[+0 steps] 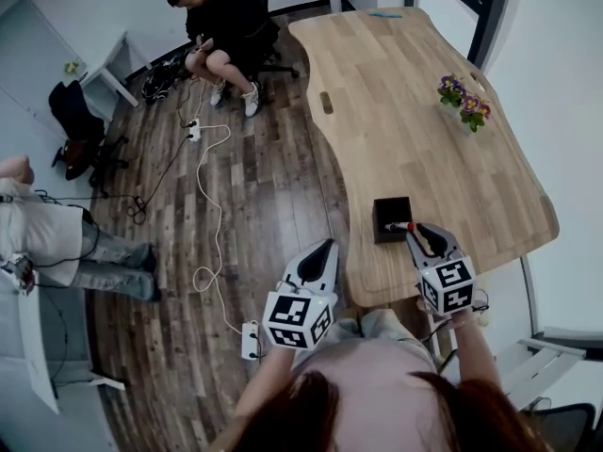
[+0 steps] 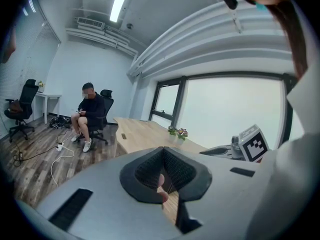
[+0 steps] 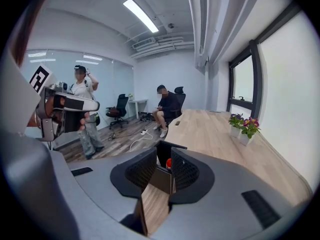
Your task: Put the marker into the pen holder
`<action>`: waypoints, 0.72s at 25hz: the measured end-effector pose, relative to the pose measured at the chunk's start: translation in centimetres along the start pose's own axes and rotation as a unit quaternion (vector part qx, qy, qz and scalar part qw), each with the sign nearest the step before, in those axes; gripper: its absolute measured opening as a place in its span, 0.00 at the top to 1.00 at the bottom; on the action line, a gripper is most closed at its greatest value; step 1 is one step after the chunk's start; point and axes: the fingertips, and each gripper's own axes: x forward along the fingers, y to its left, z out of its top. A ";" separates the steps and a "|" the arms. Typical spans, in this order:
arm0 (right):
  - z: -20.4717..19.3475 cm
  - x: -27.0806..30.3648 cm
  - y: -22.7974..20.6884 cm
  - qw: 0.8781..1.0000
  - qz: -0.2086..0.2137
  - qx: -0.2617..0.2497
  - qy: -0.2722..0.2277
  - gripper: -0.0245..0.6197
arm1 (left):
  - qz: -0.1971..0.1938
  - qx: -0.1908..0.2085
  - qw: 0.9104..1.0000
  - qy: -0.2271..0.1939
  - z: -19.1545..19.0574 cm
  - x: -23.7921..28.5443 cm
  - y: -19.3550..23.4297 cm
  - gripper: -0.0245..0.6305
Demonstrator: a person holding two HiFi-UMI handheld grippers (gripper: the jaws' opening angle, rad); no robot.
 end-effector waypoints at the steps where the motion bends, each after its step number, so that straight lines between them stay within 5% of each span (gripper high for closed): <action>1: 0.1 -0.2 0.1 1.000 -0.007 0.001 -0.003 0.84 | -0.003 0.003 1.000 -0.001 0.0 -0.1 0.0 0.96; 18: 1.1 -5.5 2.4 0.993 -0.097 0.040 -0.056 0.94 | -0.054 0.041 0.998 -0.012 0.4 -2.4 -1.0 0.96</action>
